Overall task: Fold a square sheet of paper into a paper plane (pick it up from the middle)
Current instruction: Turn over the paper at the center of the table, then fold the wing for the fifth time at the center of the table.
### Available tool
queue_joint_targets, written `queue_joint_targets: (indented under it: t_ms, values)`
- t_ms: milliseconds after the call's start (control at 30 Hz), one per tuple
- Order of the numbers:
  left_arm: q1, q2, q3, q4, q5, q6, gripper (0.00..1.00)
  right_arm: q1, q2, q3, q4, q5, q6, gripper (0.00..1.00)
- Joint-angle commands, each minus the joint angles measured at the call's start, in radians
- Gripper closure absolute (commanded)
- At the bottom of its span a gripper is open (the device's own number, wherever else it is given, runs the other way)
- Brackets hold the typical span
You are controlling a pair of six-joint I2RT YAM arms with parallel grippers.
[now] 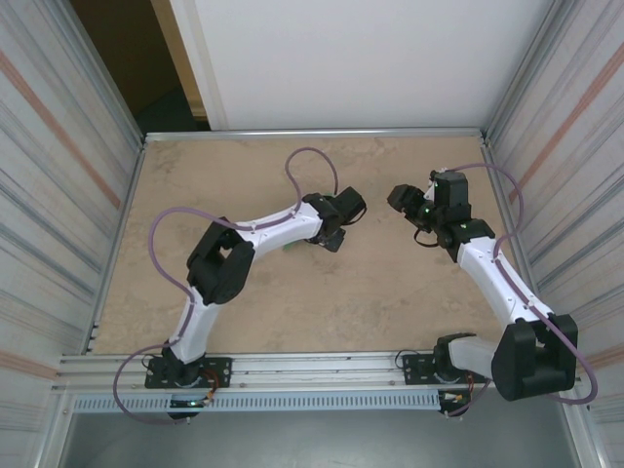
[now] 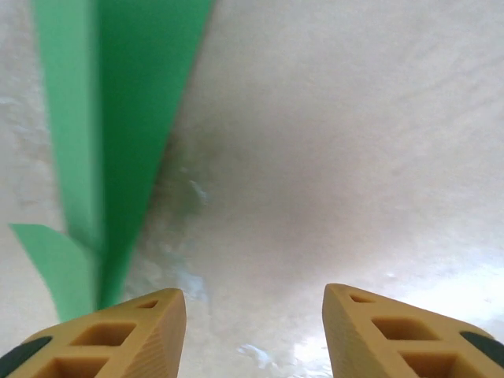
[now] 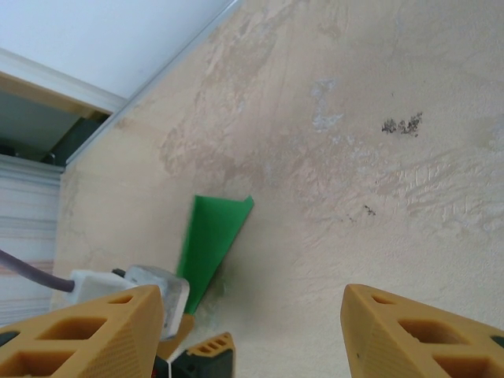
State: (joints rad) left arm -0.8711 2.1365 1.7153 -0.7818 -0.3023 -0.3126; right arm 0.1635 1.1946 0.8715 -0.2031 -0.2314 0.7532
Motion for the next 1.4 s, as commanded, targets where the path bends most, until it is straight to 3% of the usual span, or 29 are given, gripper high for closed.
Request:
queue_joint_targets:
  t_ms: [0, 200, 467, 733, 1367]
  values:
    - [-0.002, -0.121, -0.039, 0.020, 0.139, -0.052, 0.49, -0.005, -0.018, -0.005, 0.006, 0.012, 0.021, 0.40]
    - [0.018, -0.320, -0.212, 0.207, 0.371, -0.071, 0.43, -0.005, 0.029, -0.008, 0.024, -0.029, 0.035, 0.40]
    - [0.240, -0.300, -0.373, 0.374, 0.588, -0.139, 0.41, 0.048, 0.114, 0.000, 0.066, -0.058, 0.053, 0.38]
    - [0.333, -0.175, -0.340, 0.412, 0.599, -0.150, 0.41, 0.116, 0.187, -0.002, 0.114, -0.063, 0.095, 0.37]
    - [0.360, -0.115, -0.449, 0.434, 0.624, -0.275, 0.55, 0.302, 0.470, 0.019, 0.227, -0.135, 0.382, 0.38]
